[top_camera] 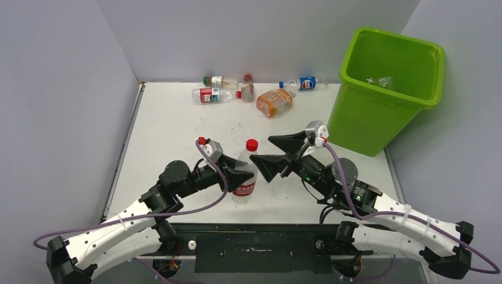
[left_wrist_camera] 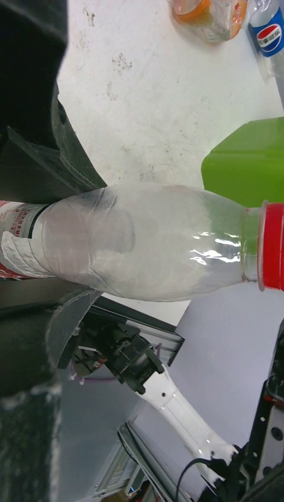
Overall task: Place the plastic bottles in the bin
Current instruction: Pick up the plastic bottle at the center of the board.
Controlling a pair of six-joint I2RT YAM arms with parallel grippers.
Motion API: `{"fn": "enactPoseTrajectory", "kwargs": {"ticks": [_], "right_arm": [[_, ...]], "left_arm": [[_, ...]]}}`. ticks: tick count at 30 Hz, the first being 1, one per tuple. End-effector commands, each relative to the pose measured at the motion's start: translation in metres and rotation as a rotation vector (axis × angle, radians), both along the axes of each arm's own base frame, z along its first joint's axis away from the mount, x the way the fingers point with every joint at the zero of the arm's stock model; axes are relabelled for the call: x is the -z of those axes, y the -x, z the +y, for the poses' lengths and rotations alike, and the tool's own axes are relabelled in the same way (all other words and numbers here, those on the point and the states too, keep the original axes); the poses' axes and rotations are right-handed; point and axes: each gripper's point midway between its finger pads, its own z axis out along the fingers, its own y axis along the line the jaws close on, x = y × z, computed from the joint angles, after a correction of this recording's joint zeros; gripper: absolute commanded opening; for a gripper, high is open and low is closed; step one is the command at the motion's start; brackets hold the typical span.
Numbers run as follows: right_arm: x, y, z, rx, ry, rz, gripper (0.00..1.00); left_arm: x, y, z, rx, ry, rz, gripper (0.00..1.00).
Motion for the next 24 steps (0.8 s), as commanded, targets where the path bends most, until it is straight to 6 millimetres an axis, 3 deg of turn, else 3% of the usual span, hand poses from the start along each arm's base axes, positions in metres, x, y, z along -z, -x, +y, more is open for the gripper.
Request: {"fn": "enactPoseTrajectory", "kwargs": {"ticks": [1, 5, 8, 13, 16, 17, 18, 19, 20, 21, 24], "right_arm": [[-0.01, -0.018, 0.018, 0.047, 0.015, 0.02, 0.91], [0.0, -0.033, 0.028, 0.095, 0.056, 0.066, 0.97], [0.004, -0.033, 0.035, 0.069, 0.062, 0.081, 0.88], [0.016, -0.033, 0.04, 0.047, 0.089, 0.119, 0.48], [0.022, -0.029, 0.045, 0.013, 0.1, 0.126, 0.08], [0.024, -0.029, 0.046, 0.006, 0.106, 0.13, 0.06], [0.024, -0.028, 0.047, -0.002, 0.114, 0.127, 0.05], [0.023, -0.028, 0.047, 0.0, 0.118, 0.123, 0.05], [0.019, -0.029, 0.044, 0.013, 0.123, 0.116, 0.05], [0.012, -0.032, 0.038, 0.037, 0.124, 0.102, 0.05], [-0.022, -0.043, 0.013, 0.15, 0.152, 0.024, 0.05]], "left_arm": [[-0.02, 0.006, 0.001, 0.022, -0.014, -0.092, 0.18], [-0.021, 0.011, 0.0, 0.036, -0.02, -0.115, 0.18], [-0.022, 0.011, 0.003, 0.022, -0.013, -0.126, 0.18], [-0.026, 0.011, 0.006, 0.013, -0.004, -0.142, 0.17], [-0.03, 0.01, 0.007, 0.004, 0.004, -0.147, 0.18], [-0.033, 0.01, 0.007, 0.001, 0.005, -0.151, 0.25], [-0.036, 0.01, 0.009, -0.002, 0.002, -0.158, 0.37], [-0.041, 0.009, 0.01, -0.008, -0.005, -0.171, 0.56], [-0.047, 0.008, 0.013, -0.022, -0.01, -0.184, 0.9], [-0.053, 0.004, 0.017, -0.052, -0.017, -0.201, 0.98], [-0.078, -0.016, 0.04, -0.216, -0.022, -0.287, 0.96]]}}
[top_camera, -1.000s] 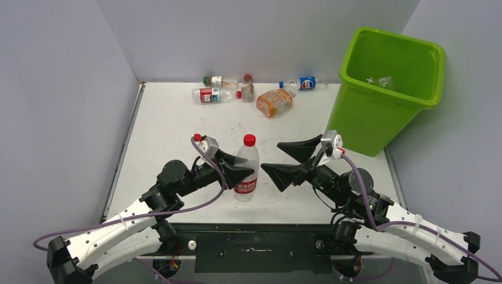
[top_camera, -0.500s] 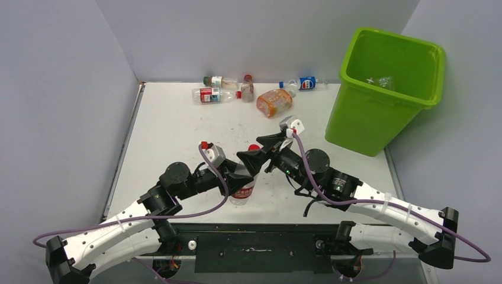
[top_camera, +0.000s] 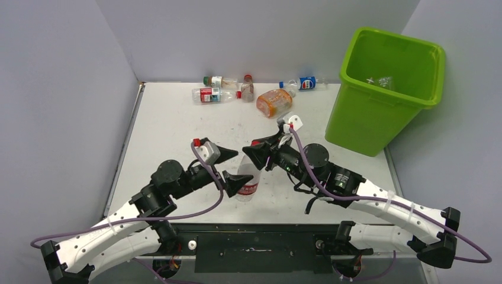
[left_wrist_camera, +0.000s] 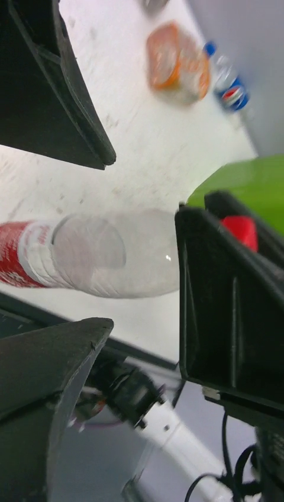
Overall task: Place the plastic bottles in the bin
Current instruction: Pick up the plastic bottle at the center of the board, then place the plastic bottle in the trash bin.
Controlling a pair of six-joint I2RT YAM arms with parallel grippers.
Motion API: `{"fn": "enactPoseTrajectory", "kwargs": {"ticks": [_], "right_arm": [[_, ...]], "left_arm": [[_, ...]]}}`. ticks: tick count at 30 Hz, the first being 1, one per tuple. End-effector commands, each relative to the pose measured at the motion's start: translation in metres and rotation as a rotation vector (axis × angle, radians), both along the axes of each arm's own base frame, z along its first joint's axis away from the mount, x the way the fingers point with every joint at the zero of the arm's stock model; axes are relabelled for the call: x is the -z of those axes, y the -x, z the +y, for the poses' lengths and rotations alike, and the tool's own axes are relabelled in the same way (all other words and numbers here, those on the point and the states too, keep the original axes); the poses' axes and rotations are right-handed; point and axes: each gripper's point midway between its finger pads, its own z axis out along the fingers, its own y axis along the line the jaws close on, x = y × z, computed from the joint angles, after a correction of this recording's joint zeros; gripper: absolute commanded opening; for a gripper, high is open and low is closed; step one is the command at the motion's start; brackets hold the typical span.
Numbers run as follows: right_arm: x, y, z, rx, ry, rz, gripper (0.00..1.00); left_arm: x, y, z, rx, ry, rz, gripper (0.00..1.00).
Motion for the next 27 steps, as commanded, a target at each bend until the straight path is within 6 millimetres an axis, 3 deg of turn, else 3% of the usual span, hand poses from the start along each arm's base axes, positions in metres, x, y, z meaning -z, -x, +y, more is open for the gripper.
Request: {"fn": "enactPoseTrajectory", "kwargs": {"ticks": [1, 4, 7, 12, 15, 19, 23, 27], "right_arm": [[-0.074, -0.017, -0.039, 0.156, 0.005, -0.159, 0.05], [-0.126, -0.029, -0.074, 0.311, 0.02, -0.277, 0.05], [-0.179, -0.04, -0.121, 0.525, 0.011, -0.414, 0.05], [-0.258, -0.033, -0.201, 0.864, -0.163, -0.596, 0.05], [-0.283, -0.026, -0.232, 1.03, -0.214, -0.676, 0.05], [-0.286, -0.03, -0.264, 1.315, -0.161, -0.722, 0.05], [-0.283, -0.06, -0.292, 1.478, -0.134, -0.69, 0.05], [-0.27, -0.105, -0.36, 1.666, -0.174, -0.631, 0.05]], "left_arm": [[-0.078, -0.028, 0.041, -0.254, 0.107, -0.213, 0.96], [-0.086, -0.054, 0.078, -0.498, 0.143, -0.293, 0.96], [-0.073, -0.071, 0.102, -0.66, 0.145, -0.313, 0.96], [-0.036, -0.084, 0.111, -0.703, 0.132, -0.236, 0.96], [-0.03, -0.083, 0.108, -0.69, 0.14, -0.219, 0.96], [-0.023, -0.086, 0.102, -0.67, 0.094, -0.209, 0.96], [-0.018, -0.088, 0.1, -0.67, 0.065, -0.184, 0.96], [-0.017, -0.086, 0.098, -0.662, 0.075, -0.178, 0.96]]}}
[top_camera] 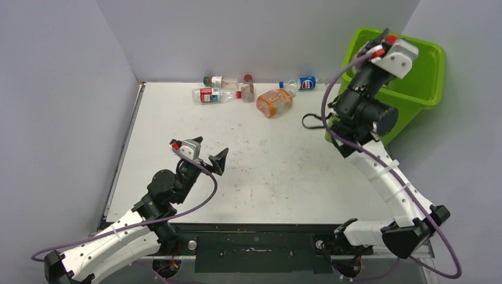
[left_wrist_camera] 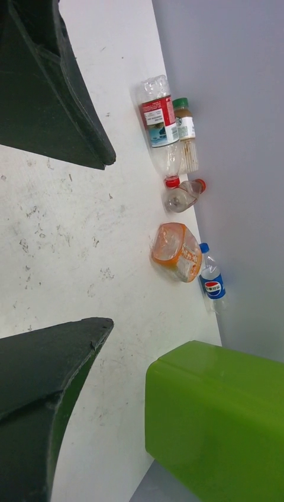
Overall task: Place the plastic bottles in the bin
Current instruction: Place the plastic bottle in the trash bin.
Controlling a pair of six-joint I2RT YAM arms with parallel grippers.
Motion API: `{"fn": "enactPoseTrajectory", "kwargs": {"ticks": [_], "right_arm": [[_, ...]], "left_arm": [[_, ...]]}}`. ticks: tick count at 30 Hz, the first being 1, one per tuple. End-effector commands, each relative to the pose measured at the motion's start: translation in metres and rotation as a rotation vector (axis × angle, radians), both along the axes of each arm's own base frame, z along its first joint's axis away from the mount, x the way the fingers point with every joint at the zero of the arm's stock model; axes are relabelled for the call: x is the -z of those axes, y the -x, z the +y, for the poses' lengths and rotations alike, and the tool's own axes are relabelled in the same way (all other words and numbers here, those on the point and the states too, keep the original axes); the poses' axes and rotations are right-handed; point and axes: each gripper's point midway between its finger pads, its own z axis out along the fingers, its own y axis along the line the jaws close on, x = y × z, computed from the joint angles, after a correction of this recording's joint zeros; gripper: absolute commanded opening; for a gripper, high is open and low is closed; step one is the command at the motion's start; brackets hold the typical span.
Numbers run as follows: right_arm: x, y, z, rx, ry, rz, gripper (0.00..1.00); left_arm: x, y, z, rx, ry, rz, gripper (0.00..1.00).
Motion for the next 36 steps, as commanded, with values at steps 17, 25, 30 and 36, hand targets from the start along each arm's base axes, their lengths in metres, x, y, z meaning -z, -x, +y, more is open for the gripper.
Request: {"fn": "enactPoseTrajectory", "kwargs": {"ticks": [17, 25, 30, 36], "right_arm": [[0.072, -0.132, -0.164, 0.29, -0.345, 0.021, 0.27], [0.048, -0.148, -0.127, 0.128, -0.323, 0.027, 0.92], [0.007, -0.129, -0.04, -0.041, -0.233, 0.021, 1.0], [-0.008, -0.089, 0.053, -0.409, -0.106, 0.01, 0.93]], "left_arm": [[-0.025, 0.006, -0.004, 0.028, 0.051, -0.022, 0.96], [-0.026, 0.006, -0.004, 0.027, 0.04, -0.022, 0.96], [-0.025, 0.005, -0.004, 0.027, 0.037, -0.016, 0.96], [-0.023, 0.004, -0.003, 0.019, 0.031, -0.01, 0.96]]}}
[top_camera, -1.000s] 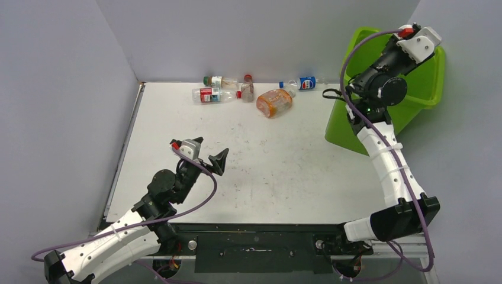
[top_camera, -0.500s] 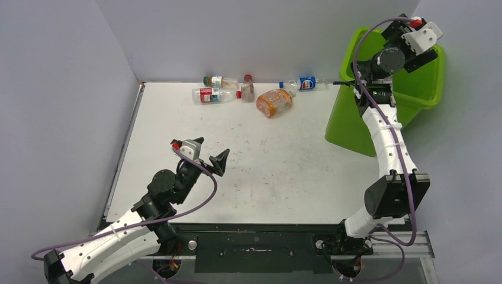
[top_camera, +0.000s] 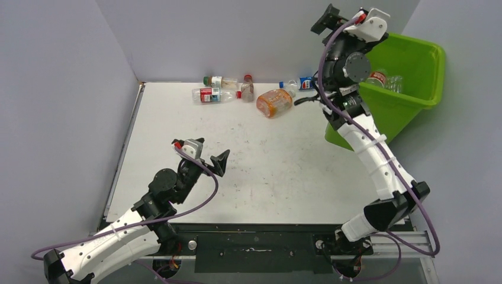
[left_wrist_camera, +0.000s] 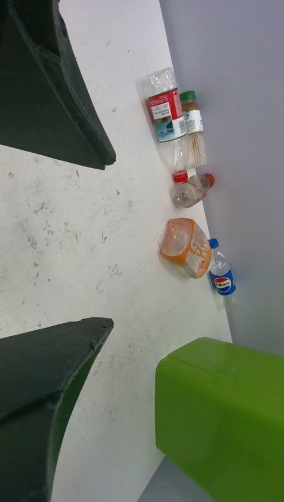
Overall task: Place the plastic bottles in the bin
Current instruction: Place the plastic bottle in the trash bin, then pick up the plastic bottle at the center of the board.
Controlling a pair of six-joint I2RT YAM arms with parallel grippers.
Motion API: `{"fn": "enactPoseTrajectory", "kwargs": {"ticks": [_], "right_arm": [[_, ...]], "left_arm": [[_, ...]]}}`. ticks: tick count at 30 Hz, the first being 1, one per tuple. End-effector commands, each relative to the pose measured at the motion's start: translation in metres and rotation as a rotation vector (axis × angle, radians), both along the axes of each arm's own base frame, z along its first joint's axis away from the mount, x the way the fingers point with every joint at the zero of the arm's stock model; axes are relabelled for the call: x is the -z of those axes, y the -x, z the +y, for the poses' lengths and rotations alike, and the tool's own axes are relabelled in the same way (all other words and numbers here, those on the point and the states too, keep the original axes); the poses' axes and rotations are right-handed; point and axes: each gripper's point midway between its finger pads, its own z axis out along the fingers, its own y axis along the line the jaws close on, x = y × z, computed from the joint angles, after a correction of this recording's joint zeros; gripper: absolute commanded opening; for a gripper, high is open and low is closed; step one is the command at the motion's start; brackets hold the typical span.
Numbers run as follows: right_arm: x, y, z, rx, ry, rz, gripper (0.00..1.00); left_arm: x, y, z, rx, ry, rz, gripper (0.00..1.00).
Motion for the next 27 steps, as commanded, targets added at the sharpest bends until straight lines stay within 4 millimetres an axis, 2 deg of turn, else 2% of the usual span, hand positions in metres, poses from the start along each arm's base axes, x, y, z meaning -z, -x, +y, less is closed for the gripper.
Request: {"fn": "enactPoseTrajectory", "kwargs": {"ticks": [1, 4, 5, 7, 9, 11, 12, 16, 20, 24, 27], "right_arm": [[-0.04, 0.061, 0.036, -0.264, 0.065, -0.143, 0.91], [-0.036, 0.085, 0.07, -0.48, 0.106, -0.173, 0.91], [-0.02, 0.099, 0.097, -0.643, 0.132, -0.143, 0.91], [-0.002, 0.114, 0.117, -0.788, 0.156, -0.122, 0.91], [0.031, 0.122, 0.143, -0.932, 0.171, -0.053, 0.91], [0.07, 0.124, 0.16, -1.021, 0.151, 0.04, 0.91], [0.1, 0.122, 0.169, -1.049, 0.141, 0.104, 0.92], [0.18, 0.111, 0.179, -1.043, 0.029, 0.26, 0.92], [0.242, 0.087, 0.18, -0.957, -0.073, 0.392, 0.91], [0.284, 0.063, 0.171, -0.841, -0.191, 0.463, 0.9], [0.296, 0.049, 0.152, -0.82, -0.359, 0.377, 0.9]], "left_arm": [[-0.028, 0.001, 0.002, -0.003, 0.045, -0.041, 0.96], [-0.027, 0.0, 0.003, -0.013, 0.041, -0.037, 0.96], [-0.027, -0.001, 0.005, -0.023, 0.038, -0.037, 0.96], [-0.028, -0.001, 0.007, -0.03, 0.034, -0.037, 0.96], [-0.03, -0.001, 0.009, -0.037, 0.037, -0.039, 0.96], [-0.031, -0.001, 0.011, -0.049, 0.041, -0.042, 0.96], [-0.03, -0.002, 0.012, -0.053, 0.04, -0.043, 0.96], [-0.029, -0.004, 0.015, -0.075, 0.041, -0.041, 0.96], [-0.027, -0.005, 0.017, -0.086, 0.034, -0.039, 0.96], [-0.023, -0.007, 0.015, -0.086, 0.016, -0.033, 0.96], [-0.021, -0.008, 0.013, -0.085, -0.002, -0.024, 0.96]]}}
